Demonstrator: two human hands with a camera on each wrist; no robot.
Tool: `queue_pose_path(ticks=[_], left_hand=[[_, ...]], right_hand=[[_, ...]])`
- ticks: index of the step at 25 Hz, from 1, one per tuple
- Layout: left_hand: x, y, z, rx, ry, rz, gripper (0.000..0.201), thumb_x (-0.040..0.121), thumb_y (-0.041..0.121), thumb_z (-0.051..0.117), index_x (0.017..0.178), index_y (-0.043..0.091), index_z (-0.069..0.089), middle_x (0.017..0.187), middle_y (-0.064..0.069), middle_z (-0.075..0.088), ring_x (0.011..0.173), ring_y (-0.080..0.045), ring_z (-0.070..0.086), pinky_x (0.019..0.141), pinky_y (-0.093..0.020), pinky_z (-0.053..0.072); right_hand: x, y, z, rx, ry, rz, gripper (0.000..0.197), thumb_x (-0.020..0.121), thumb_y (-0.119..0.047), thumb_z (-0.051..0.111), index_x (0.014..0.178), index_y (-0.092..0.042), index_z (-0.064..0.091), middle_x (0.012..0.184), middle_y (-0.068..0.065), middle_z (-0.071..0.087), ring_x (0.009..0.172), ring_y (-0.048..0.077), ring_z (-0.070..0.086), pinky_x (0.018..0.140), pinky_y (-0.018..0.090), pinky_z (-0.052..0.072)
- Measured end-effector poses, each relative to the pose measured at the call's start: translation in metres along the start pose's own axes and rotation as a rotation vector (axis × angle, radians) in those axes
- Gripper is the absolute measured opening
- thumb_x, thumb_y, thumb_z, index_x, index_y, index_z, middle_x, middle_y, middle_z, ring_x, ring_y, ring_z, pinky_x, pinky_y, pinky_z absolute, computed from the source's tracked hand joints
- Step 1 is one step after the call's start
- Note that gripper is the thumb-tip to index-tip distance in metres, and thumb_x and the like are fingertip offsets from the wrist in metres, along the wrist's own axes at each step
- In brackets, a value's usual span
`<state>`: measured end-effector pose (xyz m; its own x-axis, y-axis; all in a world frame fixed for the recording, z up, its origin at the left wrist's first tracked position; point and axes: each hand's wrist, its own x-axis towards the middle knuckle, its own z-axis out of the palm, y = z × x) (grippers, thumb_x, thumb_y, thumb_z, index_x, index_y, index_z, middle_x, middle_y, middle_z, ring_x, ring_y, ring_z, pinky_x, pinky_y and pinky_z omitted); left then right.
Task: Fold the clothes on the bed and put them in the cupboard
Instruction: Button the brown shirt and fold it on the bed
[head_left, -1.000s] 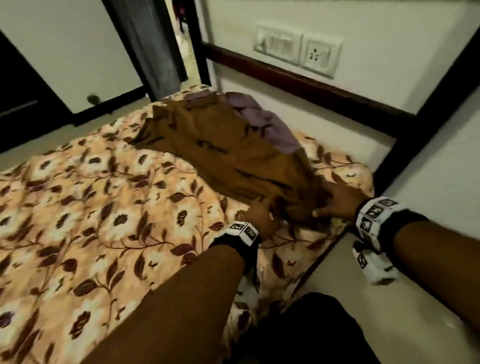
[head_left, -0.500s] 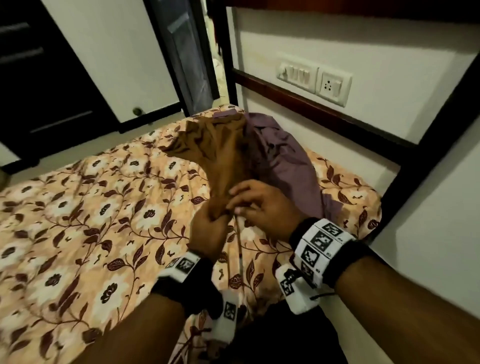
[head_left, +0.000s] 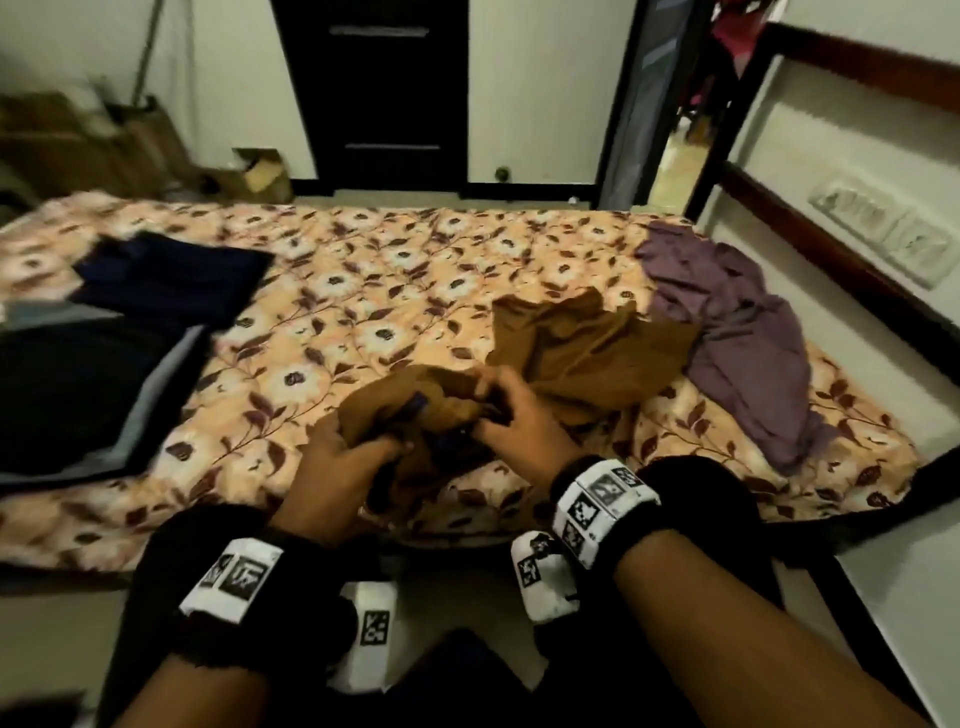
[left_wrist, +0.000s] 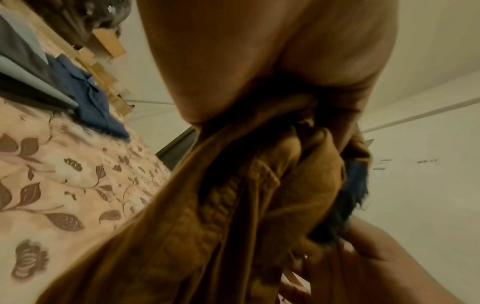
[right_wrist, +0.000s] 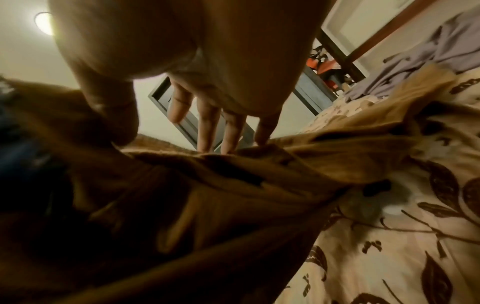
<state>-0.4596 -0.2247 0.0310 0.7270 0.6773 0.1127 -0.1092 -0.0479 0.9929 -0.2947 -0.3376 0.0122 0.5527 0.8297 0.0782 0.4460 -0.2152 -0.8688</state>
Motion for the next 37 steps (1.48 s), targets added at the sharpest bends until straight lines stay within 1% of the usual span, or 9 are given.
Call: queue_pose_path(ticks=[5,10,14,17,20,24,27,33,37], left_hand=[[-0.013,0.029,-0.041,0.343,-0.267,-0.126,0.033,0.075,-0.006,0.062,0.086,0.024,0.073,0.080,0.002,0.074,0.077,-0.007,0.069,0.068,-0.019,0.054],[0.016,-0.021,-0.085,0.687,0.215,-0.148,0.043,0.085,0.011,0.068,0.120,0.029,0.052,0.093,0.002,0.062,0.081,-0.020,0.065,0.062,-0.032,0.056],[0.041,-0.078,-0.079,0.725,0.351,-0.292,0.010,0.092,0.022,0.061,0.088,0.013,0.062,0.081,-0.006,0.061,0.081,-0.033,0.060,0.067,-0.034,0.043],[0.054,-0.106,-0.080,0.480,0.374,-0.378,0.020,0.091,0.019,0.059,0.076,0.009,0.066,0.071,-0.013,0.062,0.071,-0.033,0.058,0.065,-0.041,0.047],[0.036,-0.120,-0.080,0.264,0.453,-0.429,0.022,0.089,0.001,0.056,0.104,0.010,0.070,0.091,-0.012,0.066,0.083,-0.029,0.060,0.073,-0.036,0.053],[0.031,-0.110,-0.076,0.130,0.619,-0.535,0.014,0.081,-0.004,0.062,0.084,0.009,0.065,0.085,-0.018,0.068,0.083,-0.034,0.065,0.072,-0.040,0.057],[0.060,-0.043,-0.080,0.020,0.512,-0.314,0.012,0.079,0.006,0.074,0.074,0.010,0.064,0.077,-0.014,0.066,0.078,-0.030,0.064,0.068,-0.038,0.056],[0.151,0.169,-0.141,-0.362,0.442,0.369,0.042,0.084,-0.004,0.065,0.124,-0.010,0.054,0.111,-0.020,0.066,0.097,-0.029,0.068,0.077,-0.034,0.057],[0.138,0.123,-0.100,-0.120,0.407,0.296,0.035,0.087,-0.008,0.060,0.121,0.002,0.062,0.106,-0.006,0.070,0.101,-0.018,0.064,0.096,-0.039,0.052]], right_hand=[[-0.010,-0.002,0.018,-0.240,-0.061,-0.099,0.009,0.074,-0.044,0.064,0.081,-0.043,0.057,0.094,-0.014,0.059,0.097,0.018,0.059,0.089,0.052,0.048],[-0.016,-0.027,-0.008,-0.280,0.326,-0.202,0.018,0.093,-0.029,0.056,0.101,-0.013,0.059,0.092,0.000,0.063,0.081,0.015,0.061,0.069,0.025,0.053],[0.001,-0.050,-0.031,-0.552,0.202,-0.335,0.028,0.088,-0.038,0.050,0.100,-0.016,0.061,0.089,-0.005,0.060,0.077,0.011,0.056,0.068,0.024,0.048],[0.020,-0.033,-0.065,-0.717,0.031,-0.064,0.012,0.089,-0.036,0.061,0.091,-0.024,0.059,0.083,-0.008,0.058,0.074,0.011,0.055,0.063,0.023,0.043],[0.022,0.002,-0.076,-0.696,-0.170,0.289,0.016,0.091,-0.031,0.062,0.080,-0.021,0.056,0.080,-0.004,0.056,0.074,0.012,0.054,0.058,0.022,0.036],[0.005,0.034,-0.065,-0.537,0.055,0.411,0.022,0.091,-0.038,0.059,0.075,-0.023,0.056,0.078,-0.001,0.060,0.079,0.022,0.060,0.060,0.029,0.042],[0.010,-0.001,-0.071,-0.098,0.306,0.364,0.024,0.088,-0.035,0.065,0.082,-0.012,0.064,0.078,0.009,0.067,0.080,0.029,0.066,0.066,0.035,0.052],[0.084,-0.179,-0.145,0.731,0.207,-0.106,0.041,0.080,-0.016,0.069,0.113,0.004,0.057,0.096,0.015,0.071,0.075,0.018,0.071,0.061,0.027,0.056],[0.101,-0.147,-0.098,0.864,0.195,0.028,0.036,0.074,-0.002,0.069,0.108,0.002,0.055,0.107,0.023,0.065,0.084,0.031,0.068,0.071,0.041,0.059]])
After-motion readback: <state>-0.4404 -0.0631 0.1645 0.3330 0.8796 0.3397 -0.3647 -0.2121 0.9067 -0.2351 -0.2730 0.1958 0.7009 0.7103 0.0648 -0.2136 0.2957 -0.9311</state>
